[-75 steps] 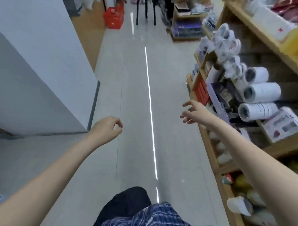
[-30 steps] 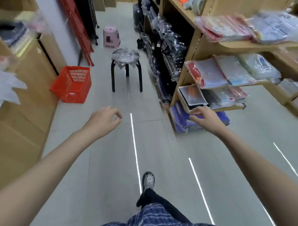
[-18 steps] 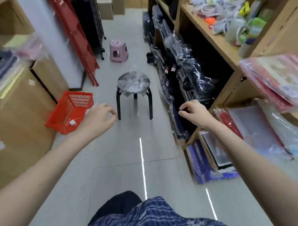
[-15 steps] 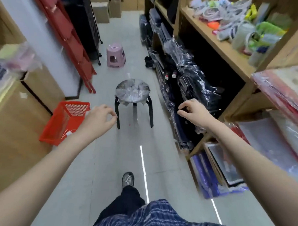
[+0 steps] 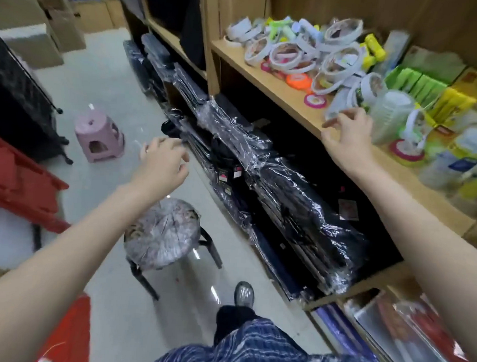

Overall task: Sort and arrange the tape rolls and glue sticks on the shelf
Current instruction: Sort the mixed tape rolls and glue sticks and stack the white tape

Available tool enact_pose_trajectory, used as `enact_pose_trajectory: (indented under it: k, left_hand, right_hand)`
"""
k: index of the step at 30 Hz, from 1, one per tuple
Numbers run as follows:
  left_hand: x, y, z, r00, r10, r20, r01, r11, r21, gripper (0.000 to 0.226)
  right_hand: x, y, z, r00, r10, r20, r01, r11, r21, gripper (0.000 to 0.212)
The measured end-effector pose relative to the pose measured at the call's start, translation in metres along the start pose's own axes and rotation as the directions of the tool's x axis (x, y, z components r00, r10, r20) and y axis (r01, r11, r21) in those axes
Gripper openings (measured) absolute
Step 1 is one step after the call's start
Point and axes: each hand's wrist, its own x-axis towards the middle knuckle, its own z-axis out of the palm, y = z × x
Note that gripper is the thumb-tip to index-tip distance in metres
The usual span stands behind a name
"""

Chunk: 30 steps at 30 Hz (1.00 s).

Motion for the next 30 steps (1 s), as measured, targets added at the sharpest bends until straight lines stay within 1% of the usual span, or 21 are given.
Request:
enact_pose_trajectory:
  k: [2, 3, 4, 6, 7, 9, 11, 13, 15, 17, 18, 20, 22, 24, 25, 27, 30]
  left_hand:
    - [0.053, 0.0, 0.015, 0.992, 0.124, -0.018, -0.124, 0.992, -0.007, 0.023]
    - [0.078, 0.0, 0.022, 0.987, 0.157, -0.025, -0.158, 0.987, -0.012, 0.022]
    - [0.102, 0.0, 0.028, 0.985, 0.171, -0.024, -0.171, 0.985, -0.019, 0.023]
    - [0.145, -0.003, 0.034, 0.984, 0.181, -0.002, -0.181, 0.983, -0.027, 0.024]
    - [0.162, -0.006, 0.035, 0.986, 0.167, 0.015, -0.167, 0.986, -0.026, 0.024]
    - [0.19, -0.019, 0.03, 0.993, 0.114, 0.019, -0.113, 0.992, -0.064, 0.023]
    - [0.219, -0.034, 0.022, 0.997, 0.072, -0.034, -0.076, 0.989, -0.125, 0.02]
    - [0.25, -0.046, 0.014, 0.998, 0.0, -0.07, -0.011, 0.988, -0.156, 0.02]
    - [0.283, -0.05, 0.01, 0.993, -0.057, -0.101, 0.033, 0.974, -0.223, 0.02]
    - [0.312, -0.041, 0.012, 0.989, -0.048, -0.141, 0.007, 0.962, -0.274, 0.02]
    - [0.327, -0.034, 0.014, 0.987, -0.019, -0.16, -0.026, 0.962, -0.273, 0.021]
    - [0.35, -0.02, 0.022, 0.983, 0.077, -0.167, -0.112, 0.97, -0.214, 0.02]
    - [0.376, -0.012, 0.031, 0.952, 0.232, -0.198, -0.261, 0.956, -0.135, 0.019]
    - [0.403, -0.012, 0.04, 0.908, 0.361, -0.211, -0.385, 0.919, -0.083, 0.019]
    - [0.42, -0.014, 0.044, 0.893, 0.398, -0.211, -0.419, 0.905, -0.067, 0.02]
    - [0.454, -0.021, 0.053, 0.885, 0.428, -0.183, -0.444, 0.894, -0.056, 0.023]
    - [0.508, -0.037, 0.068, 0.859, 0.477, -0.184, -0.496, 0.866, -0.069, 0.031]
  right_hand:
    - [0.048, 0.002, 0.016, 0.999, -0.029, -0.027, 0.028, 0.999, -0.029, 0.035]
    - [0.072, 0.003, 0.026, 0.999, -0.03, -0.02, 0.029, 0.999, -0.036, 0.032]
    - [0.095, 0.005, 0.037, 1.0, -0.02, -0.006, 0.02, 0.999, -0.046, 0.033]
    - [0.134, 0.006, 0.054, 1.0, -0.02, 0.013, 0.02, 0.998, -0.062, 0.043]
    - [0.149, 0.004, 0.061, 0.999, -0.028, 0.021, 0.03, 0.997, -0.067, 0.044]
    - [0.175, -0.004, 0.073, 0.997, -0.05, 0.053, 0.055, 0.994, -0.09, 0.033]
    - [0.199, -0.011, 0.08, 0.991, -0.129, 0.044, 0.133, 0.984, -0.117, 0.027]
    - [0.22, -0.013, 0.083, 0.984, -0.175, 0.022, 0.176, 0.974, -0.14, 0.027]
    - [0.237, -0.011, 0.082, 0.988, -0.156, 0.003, 0.155, 0.978, -0.141, 0.025]
    - [0.252, -0.007, 0.08, 0.992, -0.117, -0.038, 0.111, 0.984, -0.136, 0.025]
    - [0.262, -0.004, 0.079, 0.994, -0.091, -0.059, 0.082, 0.987, -0.141, 0.026]
    - [0.278, 0.0, 0.077, 0.997, -0.027, -0.071, 0.016, 0.987, -0.162, 0.028]
    - [0.296, 0.004, 0.077, 0.996, 0.027, -0.082, -0.043, 0.98, -0.197, 0.028]
    - [0.315, 0.005, 0.079, 0.99, 0.077, -0.116, -0.1, 0.973, -0.209, 0.029]
    - [0.326, 0.004, 0.082, 0.985, 0.1, -0.144, -0.128, 0.971, -0.202, 0.03]
    - [0.349, -0.001, 0.091, 0.971, 0.13, -0.202, -0.17, 0.965, -0.2, 0.032]
    - [0.382, -0.009, 0.116, 0.954, 0.116, -0.278, -0.188, 0.95, -0.249, 0.036]
